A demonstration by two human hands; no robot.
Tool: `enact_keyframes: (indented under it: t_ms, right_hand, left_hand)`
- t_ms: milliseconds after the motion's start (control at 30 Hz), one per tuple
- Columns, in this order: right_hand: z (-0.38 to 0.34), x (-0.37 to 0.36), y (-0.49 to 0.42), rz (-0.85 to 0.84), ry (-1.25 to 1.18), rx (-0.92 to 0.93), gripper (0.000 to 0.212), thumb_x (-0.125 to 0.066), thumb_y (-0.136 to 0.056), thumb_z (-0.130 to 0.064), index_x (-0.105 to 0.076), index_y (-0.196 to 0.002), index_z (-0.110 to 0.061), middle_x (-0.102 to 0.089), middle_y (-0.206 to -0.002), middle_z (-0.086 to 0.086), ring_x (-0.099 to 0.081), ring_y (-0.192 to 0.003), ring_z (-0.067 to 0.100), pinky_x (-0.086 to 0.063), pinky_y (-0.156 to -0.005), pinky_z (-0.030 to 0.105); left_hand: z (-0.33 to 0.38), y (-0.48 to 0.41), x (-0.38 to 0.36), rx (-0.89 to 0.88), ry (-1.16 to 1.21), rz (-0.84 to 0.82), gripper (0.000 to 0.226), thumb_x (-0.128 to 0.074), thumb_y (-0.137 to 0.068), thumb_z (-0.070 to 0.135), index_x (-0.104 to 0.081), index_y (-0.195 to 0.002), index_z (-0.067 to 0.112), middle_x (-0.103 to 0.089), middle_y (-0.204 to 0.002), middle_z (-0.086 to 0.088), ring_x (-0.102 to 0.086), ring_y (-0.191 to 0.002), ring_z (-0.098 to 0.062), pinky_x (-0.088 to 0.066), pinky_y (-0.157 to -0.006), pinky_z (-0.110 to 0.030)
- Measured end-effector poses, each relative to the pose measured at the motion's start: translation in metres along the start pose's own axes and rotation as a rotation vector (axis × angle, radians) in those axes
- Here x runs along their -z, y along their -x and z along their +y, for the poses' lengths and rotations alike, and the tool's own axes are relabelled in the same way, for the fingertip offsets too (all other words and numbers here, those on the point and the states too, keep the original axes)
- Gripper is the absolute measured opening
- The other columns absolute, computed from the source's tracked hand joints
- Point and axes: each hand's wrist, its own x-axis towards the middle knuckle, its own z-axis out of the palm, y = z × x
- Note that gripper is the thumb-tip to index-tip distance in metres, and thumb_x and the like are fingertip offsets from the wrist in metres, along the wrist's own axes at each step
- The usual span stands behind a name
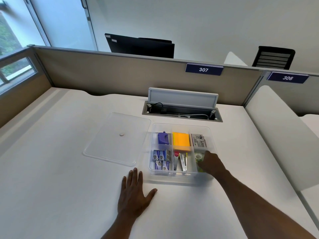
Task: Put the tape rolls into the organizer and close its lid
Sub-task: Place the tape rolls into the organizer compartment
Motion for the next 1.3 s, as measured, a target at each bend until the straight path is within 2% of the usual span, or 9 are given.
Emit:
enact_keyframes:
  t_ms: [133, 267, 500, 733, 933, 1033, 1133, 1300]
  right_hand:
    - [-0.008, 0.001, -0.001, 0.032, 0.03, 0.028, 0.037, -0.058, -0.085, -0.027, -0.05, -0.115, -0.006, -0.065, -0.115, 0.02, -0.064, -0.102, 0.037, -0.053, -0.083, 0.039]
    - [-0.008, 0.001, 0.001, 0.101, 0.064, 0.016, 0.034, -0.057, -0.086, -0.028, -0.05, -0.112, -0.007, -0.066, -0.11, 0.018, -0.065, -0.099, 0.037, -0.053, -0.082, 0.04]
    - [-0.004, -0.001, 0.002, 0.131, 0.082, 0.035, 0.027, -0.054, -0.086, -0.019, -0.051, -0.111, -0.007, -0.067, -0.107, 0.019, -0.066, -0.098, 0.038, -0.053, -0.081, 0.04]
    - [-0.003, -0.001, 0.005, 0.093, 0.089, 0.07, 0.038, -0.058, -0.086, -0.026, -0.049, -0.118, -0.009, -0.066, -0.11, 0.019, -0.065, -0.099, 0.037, -0.053, -0.083, 0.04]
    - [0.0, -0.002, 0.006, 0.08, -0.003, 0.124, 0.034, -0.057, -0.085, -0.014, -0.05, -0.117, -0.002, -0.066, -0.108, 0.024, -0.064, -0.099, 0.039, -0.053, -0.085, 0.043]
    - [0.0, -0.002, 0.008, 0.066, -0.025, 0.09, 0.035, -0.056, -0.086, -0.013, -0.047, -0.118, -0.002, -0.065, -0.109, 0.025, -0.064, -0.099, 0.04, -0.052, -0.083, 0.042]
    - [0.0, -0.003, 0.011, 0.033, -0.036, 0.054, 0.041, -0.057, -0.084, -0.012, -0.043, -0.121, -0.003, -0.064, -0.108, 0.027, -0.064, -0.098, 0.043, -0.052, -0.081, 0.041]
    - [0.0, 0.0, 0.012, -0.041, -0.055, 0.044, 0.052, -0.061, -0.082, -0.016, -0.04, -0.128, -0.004, -0.063, -0.114, 0.026, -0.063, -0.103, 0.04, -0.053, -0.087, 0.041]
  left_hand:
    - [0.0, -0.001, 0.002, -0.003, -0.001, 0.009, 0.092, -0.026, -0.082, 0.078, -0.033, -0.144, 0.011, -0.026, -0.155, -0.013, -0.021, -0.144, -0.029, -0.005, -0.115, -0.042]
    - [-0.001, 0.0, 0.002, 0.0, -0.005, 0.009, 0.093, -0.022, -0.081, 0.079, -0.027, -0.146, 0.013, -0.02, -0.157, -0.011, -0.014, -0.146, -0.026, -0.001, -0.116, -0.041]
    - [-0.001, 0.0, 0.002, 0.002, 0.0, 0.005, 0.093, -0.024, -0.081, 0.079, -0.03, -0.145, 0.012, -0.022, -0.156, -0.012, -0.017, -0.145, -0.027, -0.004, -0.115, -0.042]
    - [0.0, 0.0, 0.002, 0.001, -0.001, 0.016, 0.093, -0.022, -0.081, 0.079, -0.029, -0.146, 0.012, -0.021, -0.157, -0.011, -0.015, -0.145, -0.026, -0.002, -0.116, -0.041]
    - [-0.001, 0.0, 0.001, 0.005, -0.002, 0.017, 0.093, -0.022, -0.082, 0.078, -0.029, -0.146, 0.012, -0.021, -0.157, -0.011, -0.014, -0.146, -0.026, -0.001, -0.116, -0.04]
    - [-0.001, 0.0, 0.001, 0.005, -0.005, 0.018, 0.092, -0.022, -0.082, 0.077, -0.028, -0.146, 0.012, -0.02, -0.157, -0.012, -0.014, -0.146, -0.026, -0.001, -0.117, -0.04]
    - [-0.001, -0.001, -0.001, 0.011, 0.0, 0.022, 0.092, -0.022, -0.082, 0.077, -0.026, -0.146, 0.012, -0.019, -0.157, -0.011, -0.013, -0.146, -0.026, -0.008, -0.119, -0.044]
    - [-0.001, 0.0, -0.001, 0.011, 0.005, 0.03, 0.092, -0.023, -0.082, 0.077, -0.026, -0.147, 0.012, -0.018, -0.157, -0.011, -0.012, -0.146, -0.026, -0.01, -0.119, -0.044]
